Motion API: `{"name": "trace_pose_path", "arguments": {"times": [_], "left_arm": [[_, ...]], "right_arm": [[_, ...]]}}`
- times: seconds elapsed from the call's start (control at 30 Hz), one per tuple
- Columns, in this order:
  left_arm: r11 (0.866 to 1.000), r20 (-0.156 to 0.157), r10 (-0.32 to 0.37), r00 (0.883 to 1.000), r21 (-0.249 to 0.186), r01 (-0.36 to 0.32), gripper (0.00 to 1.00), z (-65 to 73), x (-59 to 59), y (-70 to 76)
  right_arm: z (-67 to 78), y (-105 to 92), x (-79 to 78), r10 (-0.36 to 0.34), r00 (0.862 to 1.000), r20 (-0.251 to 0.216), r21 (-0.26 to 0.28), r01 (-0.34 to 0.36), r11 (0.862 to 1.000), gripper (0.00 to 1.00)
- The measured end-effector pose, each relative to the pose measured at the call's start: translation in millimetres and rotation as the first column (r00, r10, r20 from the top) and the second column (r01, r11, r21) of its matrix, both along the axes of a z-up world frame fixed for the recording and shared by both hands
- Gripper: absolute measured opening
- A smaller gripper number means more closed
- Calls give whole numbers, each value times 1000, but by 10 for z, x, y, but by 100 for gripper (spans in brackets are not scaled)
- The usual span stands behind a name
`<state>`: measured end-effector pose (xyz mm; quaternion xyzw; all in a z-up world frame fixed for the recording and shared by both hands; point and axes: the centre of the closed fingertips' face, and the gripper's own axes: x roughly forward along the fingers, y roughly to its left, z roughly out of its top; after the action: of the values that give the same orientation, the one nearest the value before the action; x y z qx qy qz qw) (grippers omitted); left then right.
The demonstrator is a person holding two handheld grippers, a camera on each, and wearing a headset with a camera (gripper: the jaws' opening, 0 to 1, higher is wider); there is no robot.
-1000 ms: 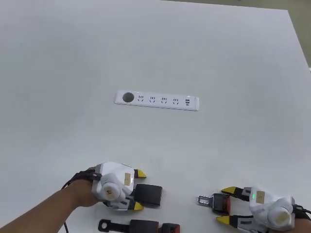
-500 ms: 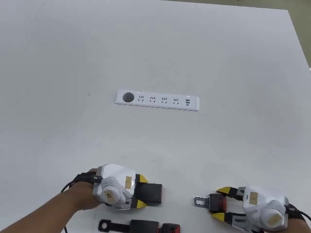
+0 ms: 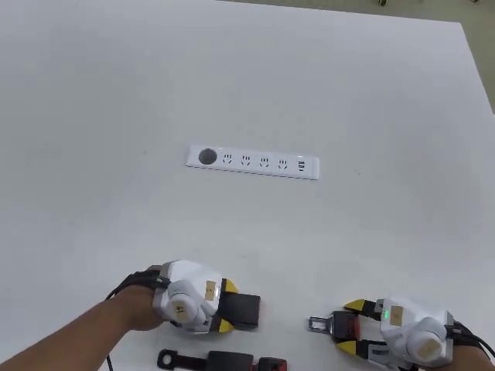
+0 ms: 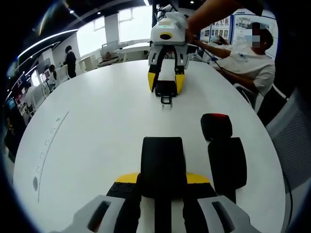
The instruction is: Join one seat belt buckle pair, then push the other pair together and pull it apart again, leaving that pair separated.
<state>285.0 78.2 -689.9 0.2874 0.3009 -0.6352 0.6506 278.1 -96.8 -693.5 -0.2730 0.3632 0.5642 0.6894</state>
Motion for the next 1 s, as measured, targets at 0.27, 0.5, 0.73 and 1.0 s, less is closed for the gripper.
{"name": "trace_pose_path", "arguments": {"times": [0.27, 0.5, 0.73, 1.0], "left_arm": [[1000, -1, 4, 1000, 4, -4, 34, -6, 9, 10], [1000, -1, 11, 1000, 11, -11, 34, -10, 17, 19], [1000, -2, 12, 1000, 16, -12, 34, 14, 17, 13], [1000, -3, 13, 1000, 24, -13, 34, 2, 25, 15]], "right_arm": [[8, 107, 16, -13, 1000, 1, -3, 13, 1000, 34], [8, 281, 42, -26, 1000, 5, 13, 26, 1000, 34], [11, 506, 64, -38, 999, 7, 39, 38, 999, 34], [82, 651, 93, -50, 999, 9, 56, 49, 997, 34]]}}
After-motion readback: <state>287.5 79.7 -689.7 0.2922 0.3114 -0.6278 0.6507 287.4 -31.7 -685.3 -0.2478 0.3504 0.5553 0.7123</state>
